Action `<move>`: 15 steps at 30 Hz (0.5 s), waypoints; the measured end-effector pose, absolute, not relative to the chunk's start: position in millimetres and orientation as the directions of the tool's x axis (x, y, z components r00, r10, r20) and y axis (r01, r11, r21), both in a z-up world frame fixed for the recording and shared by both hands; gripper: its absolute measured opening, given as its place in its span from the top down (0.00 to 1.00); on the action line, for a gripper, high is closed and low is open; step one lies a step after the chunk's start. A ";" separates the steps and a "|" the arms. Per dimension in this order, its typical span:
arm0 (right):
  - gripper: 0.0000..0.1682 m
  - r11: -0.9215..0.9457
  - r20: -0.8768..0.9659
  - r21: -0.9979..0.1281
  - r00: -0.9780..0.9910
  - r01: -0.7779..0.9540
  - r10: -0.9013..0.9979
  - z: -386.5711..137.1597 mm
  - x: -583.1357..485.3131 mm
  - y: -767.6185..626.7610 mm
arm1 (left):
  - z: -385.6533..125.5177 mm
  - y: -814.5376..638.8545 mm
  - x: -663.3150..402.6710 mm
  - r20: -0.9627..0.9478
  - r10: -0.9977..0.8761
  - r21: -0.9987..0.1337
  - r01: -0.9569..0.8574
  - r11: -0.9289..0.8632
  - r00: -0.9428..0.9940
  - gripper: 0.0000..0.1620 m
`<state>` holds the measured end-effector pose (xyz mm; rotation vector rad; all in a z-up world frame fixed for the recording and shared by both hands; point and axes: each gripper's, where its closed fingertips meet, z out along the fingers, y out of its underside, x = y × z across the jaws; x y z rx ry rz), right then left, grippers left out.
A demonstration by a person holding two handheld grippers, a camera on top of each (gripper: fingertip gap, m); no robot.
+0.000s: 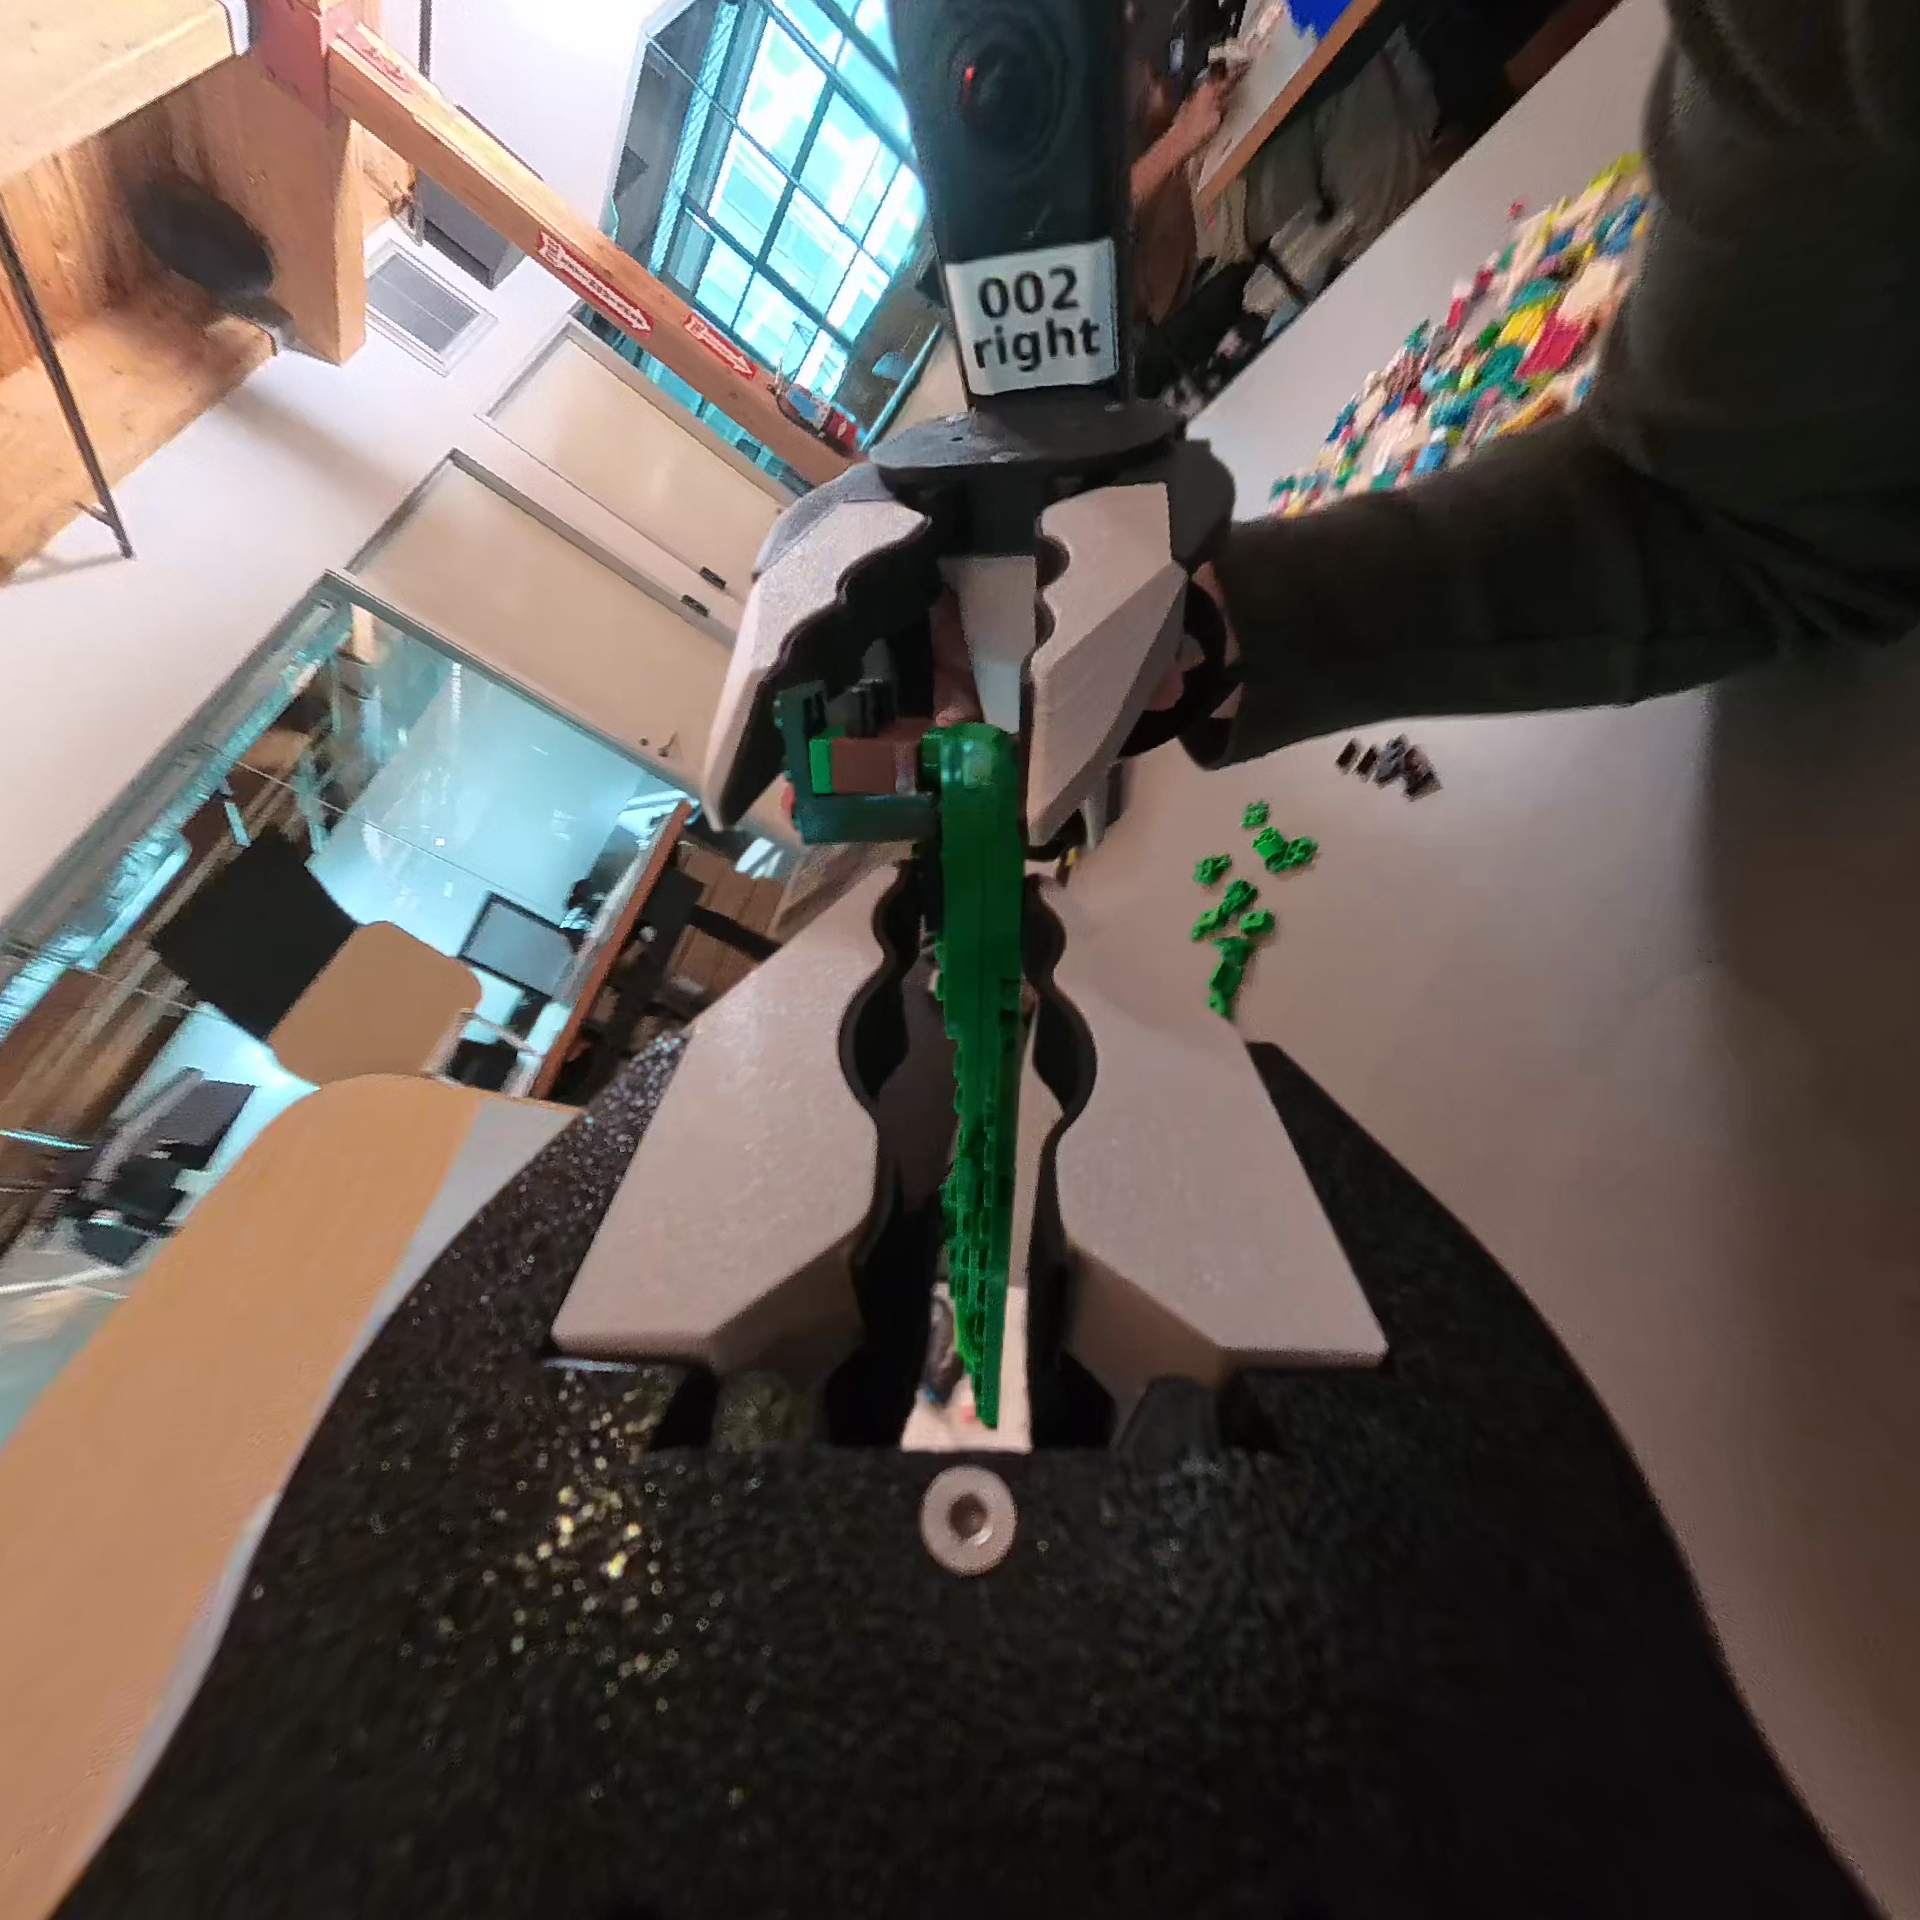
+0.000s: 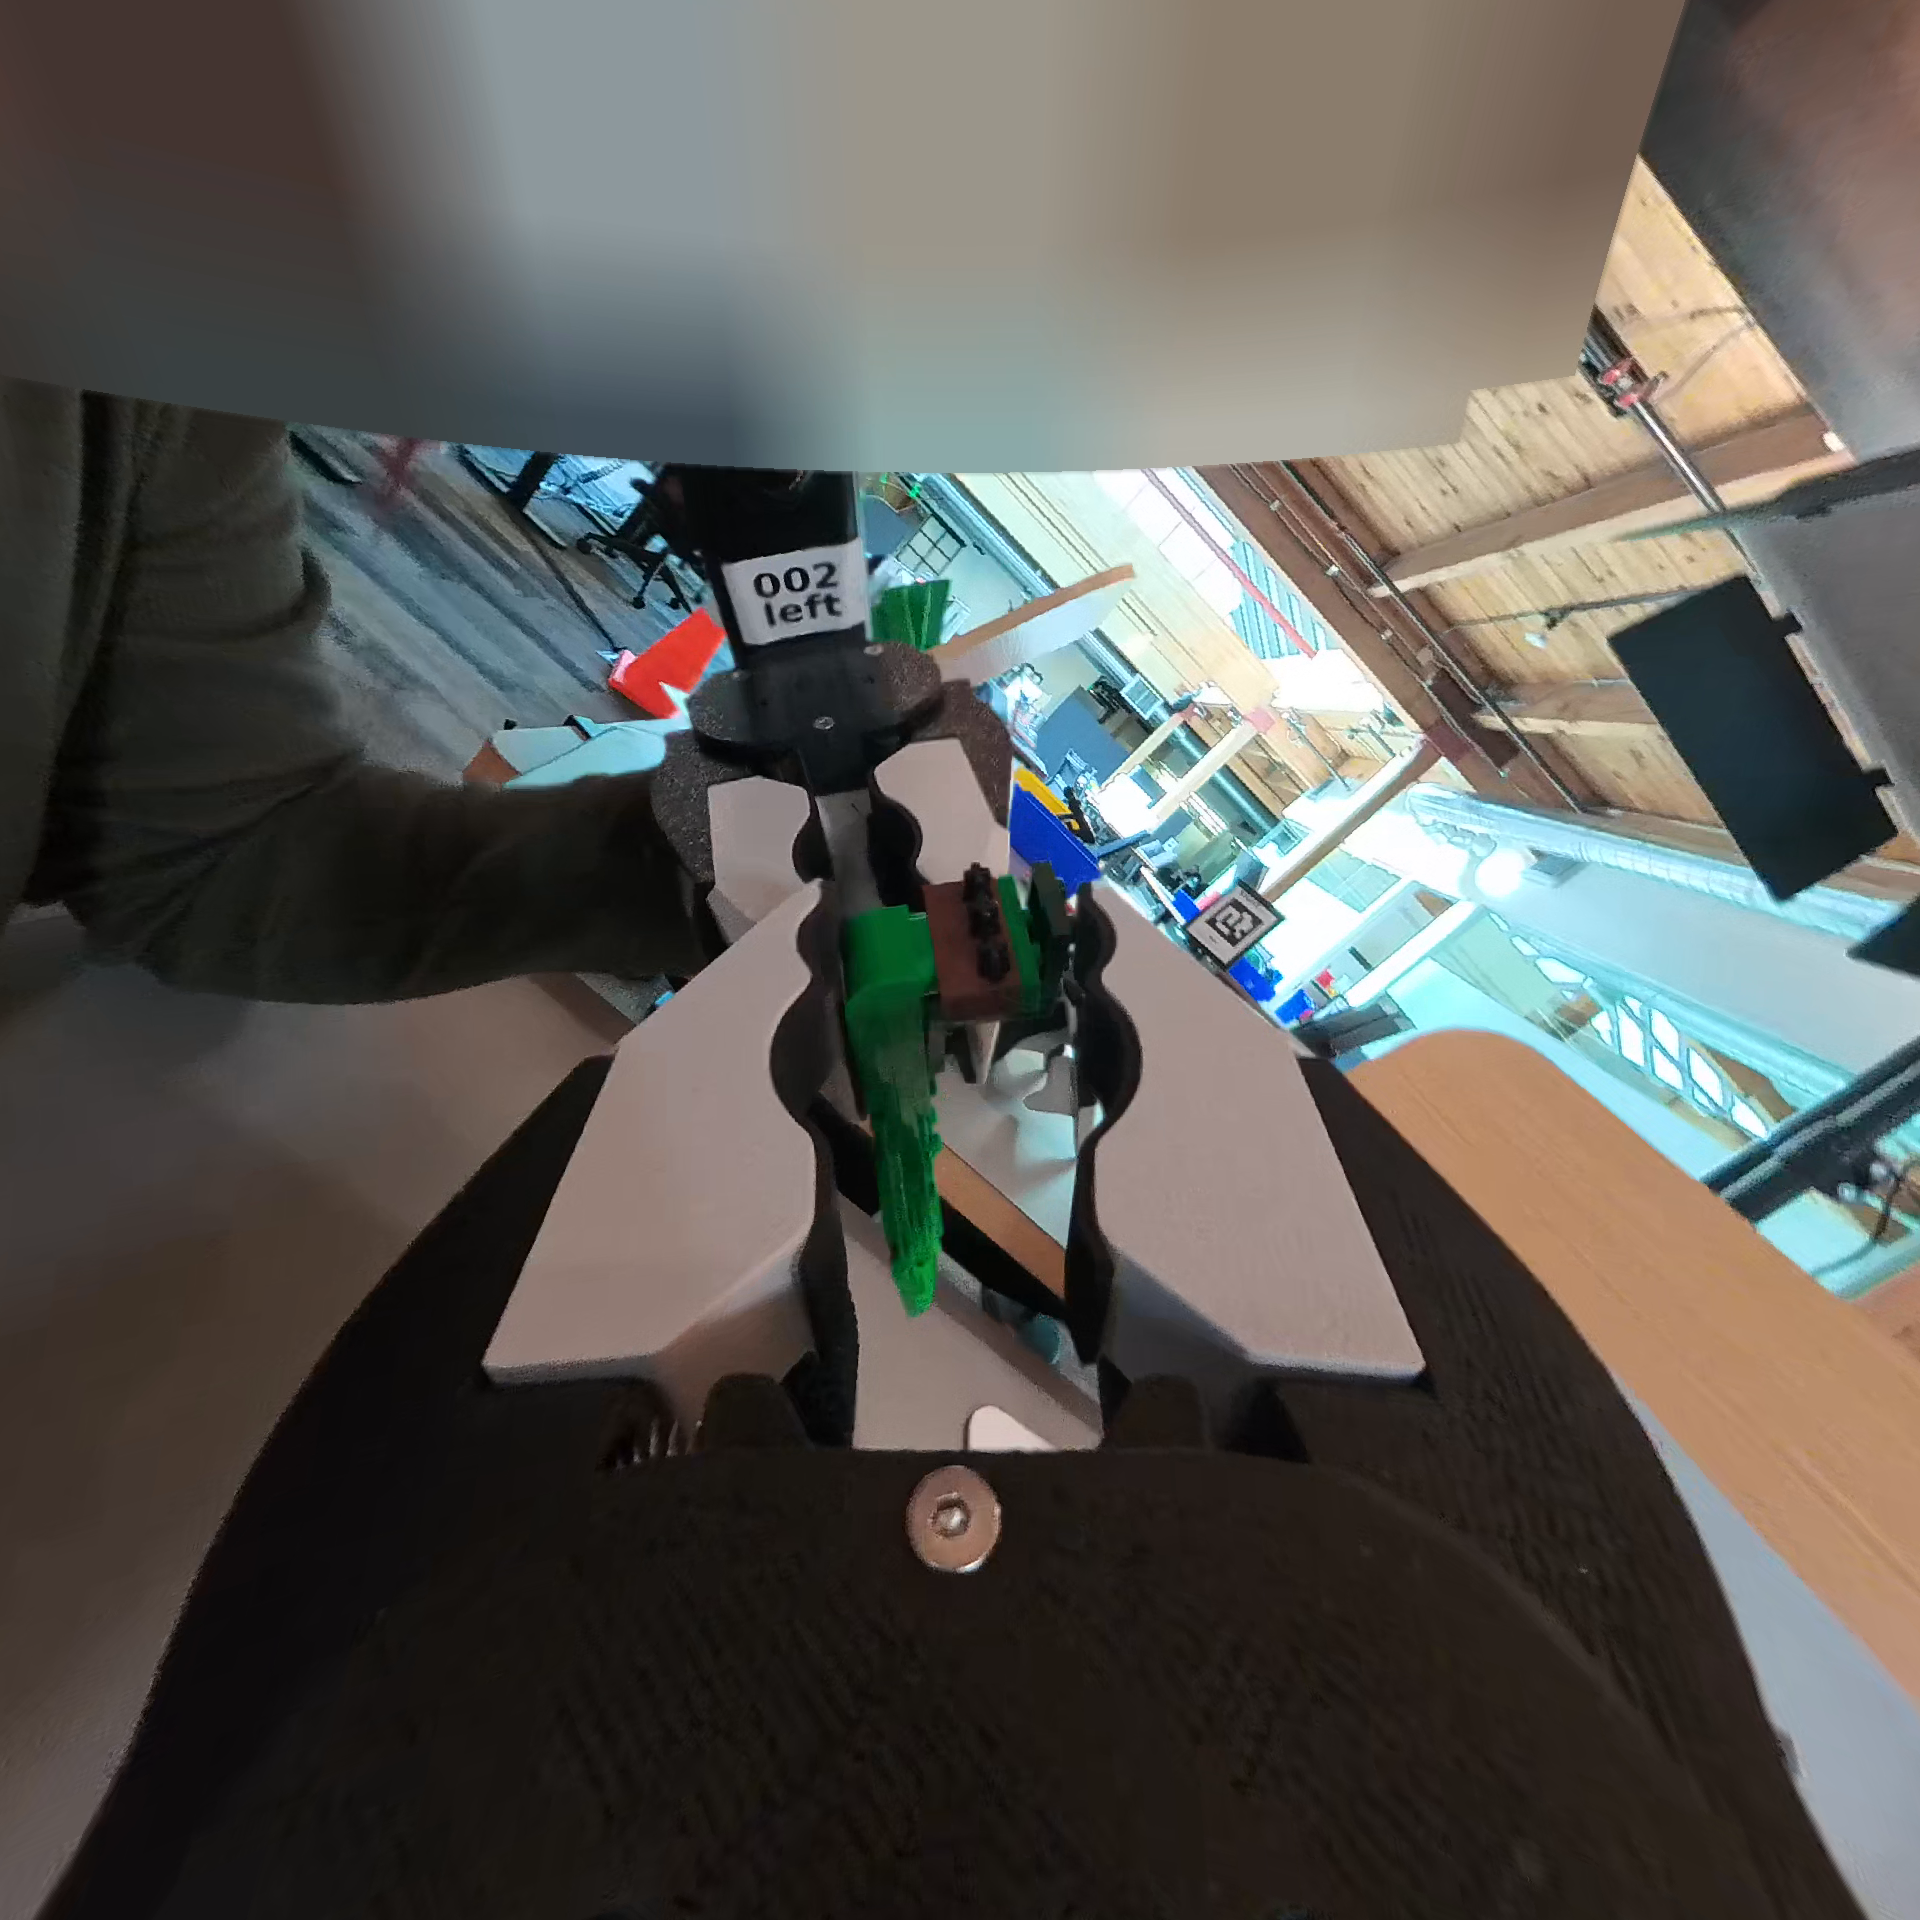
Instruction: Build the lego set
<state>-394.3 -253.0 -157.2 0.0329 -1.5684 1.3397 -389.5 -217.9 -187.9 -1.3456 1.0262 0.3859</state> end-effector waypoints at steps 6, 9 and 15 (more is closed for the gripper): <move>0.73 0.237 0.525 -0.818 -0.514 -0.524 0.678 -136.3 -399.3 -255.4 | -171.5 -221.6 -383.6 -0.589 -0.440 -0.808 -0.496 0.318 0.678 0.90; 0.73 0.181 0.488 -0.835 -0.546 -0.520 0.681 -132.1 -395.9 -260.9 | -168.3 -224.1 -375.2 -0.542 -0.495 -0.840 -0.420 0.343 0.680 0.90; 0.73 0.096 0.451 -0.844 -0.602 -0.528 0.659 -127.1 -387.9 -266.8 | -161.6 -231.4 -363.9 -0.473 -0.580 -0.878 -0.297 0.377 0.663 0.90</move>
